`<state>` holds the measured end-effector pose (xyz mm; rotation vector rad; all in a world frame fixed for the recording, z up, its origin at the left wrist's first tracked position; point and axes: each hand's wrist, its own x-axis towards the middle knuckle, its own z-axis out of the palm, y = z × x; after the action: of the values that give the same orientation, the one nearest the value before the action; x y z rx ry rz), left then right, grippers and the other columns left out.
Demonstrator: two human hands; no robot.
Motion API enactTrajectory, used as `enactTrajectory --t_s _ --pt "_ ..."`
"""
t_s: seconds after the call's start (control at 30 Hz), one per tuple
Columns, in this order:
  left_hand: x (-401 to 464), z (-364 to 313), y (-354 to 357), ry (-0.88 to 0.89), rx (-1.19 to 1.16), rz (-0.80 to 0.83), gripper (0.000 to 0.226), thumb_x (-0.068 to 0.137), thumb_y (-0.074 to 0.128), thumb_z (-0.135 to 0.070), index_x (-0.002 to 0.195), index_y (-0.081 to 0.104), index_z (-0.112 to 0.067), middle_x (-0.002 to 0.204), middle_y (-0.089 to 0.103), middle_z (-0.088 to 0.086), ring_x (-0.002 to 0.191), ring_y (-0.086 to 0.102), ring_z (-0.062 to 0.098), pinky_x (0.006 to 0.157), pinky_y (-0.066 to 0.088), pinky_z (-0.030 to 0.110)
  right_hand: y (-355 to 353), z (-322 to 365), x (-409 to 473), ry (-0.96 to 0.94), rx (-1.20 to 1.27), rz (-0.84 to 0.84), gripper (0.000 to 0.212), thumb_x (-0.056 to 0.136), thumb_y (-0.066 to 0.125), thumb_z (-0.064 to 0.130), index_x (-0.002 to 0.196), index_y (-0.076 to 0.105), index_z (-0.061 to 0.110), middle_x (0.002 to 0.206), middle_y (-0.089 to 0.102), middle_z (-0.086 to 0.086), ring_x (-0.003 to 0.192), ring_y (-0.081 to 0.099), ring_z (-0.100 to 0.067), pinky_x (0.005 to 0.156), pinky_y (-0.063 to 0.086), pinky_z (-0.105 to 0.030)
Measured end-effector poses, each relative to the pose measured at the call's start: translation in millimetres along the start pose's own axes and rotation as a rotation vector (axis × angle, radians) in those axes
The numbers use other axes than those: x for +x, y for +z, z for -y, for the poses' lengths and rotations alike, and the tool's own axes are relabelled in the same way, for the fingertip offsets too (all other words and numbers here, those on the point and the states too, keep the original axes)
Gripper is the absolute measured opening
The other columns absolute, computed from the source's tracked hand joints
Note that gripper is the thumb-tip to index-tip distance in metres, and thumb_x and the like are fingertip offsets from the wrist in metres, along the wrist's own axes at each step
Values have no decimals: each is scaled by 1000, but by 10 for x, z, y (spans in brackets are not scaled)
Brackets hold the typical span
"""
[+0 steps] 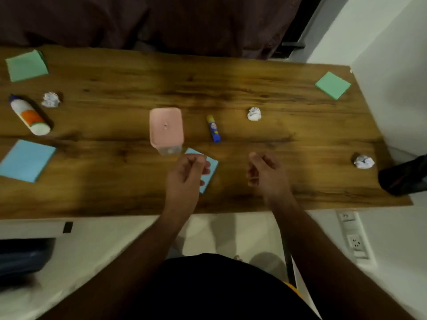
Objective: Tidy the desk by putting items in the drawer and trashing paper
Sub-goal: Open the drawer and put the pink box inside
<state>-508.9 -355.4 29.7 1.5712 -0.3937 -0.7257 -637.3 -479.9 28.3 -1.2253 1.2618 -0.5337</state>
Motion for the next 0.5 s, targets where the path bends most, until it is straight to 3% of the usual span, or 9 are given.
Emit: enactTrajectory --t_s 0.13,0.3,0.4,0.5 --pt "-590 394 500 -224 -9 80 20 99 50 -19 86 64 -12 81 69 6 70 64 17 60 50 31 -654 -522 -270 99 26 81 26 95 58 26 96 64 1 70 62 -3 59 56 -15 53 45 -29" --pt "-1049 783 932 -482 -46 97 22 101 46 -23 91 64 -14 82 69 4 67 65 17 57 48 27 -1323 -1085 -397 218 132 99 28 99 51 29 85 65 9 67 60 -4 56 54 -14 50 41 -28" --pt "-1222 1109 1086 -711 -101 73 31 100 45 -37 94 64 -15 82 71 4 69 68 18 59 50 29 -1581 -1391 -324 366 197 96 32 101 45 31 89 65 9 69 59 -6 55 54 -15 50 40 -28" --pt "-1209 1422 1153 -921 -270 29 51 97 36 -57 103 61 -14 92 71 7 83 68 24 68 50 33 -1729 -1665 -193 565 310 84 49 100 38 49 90 64 9 66 59 -4 53 53 -16 51 39 -26"
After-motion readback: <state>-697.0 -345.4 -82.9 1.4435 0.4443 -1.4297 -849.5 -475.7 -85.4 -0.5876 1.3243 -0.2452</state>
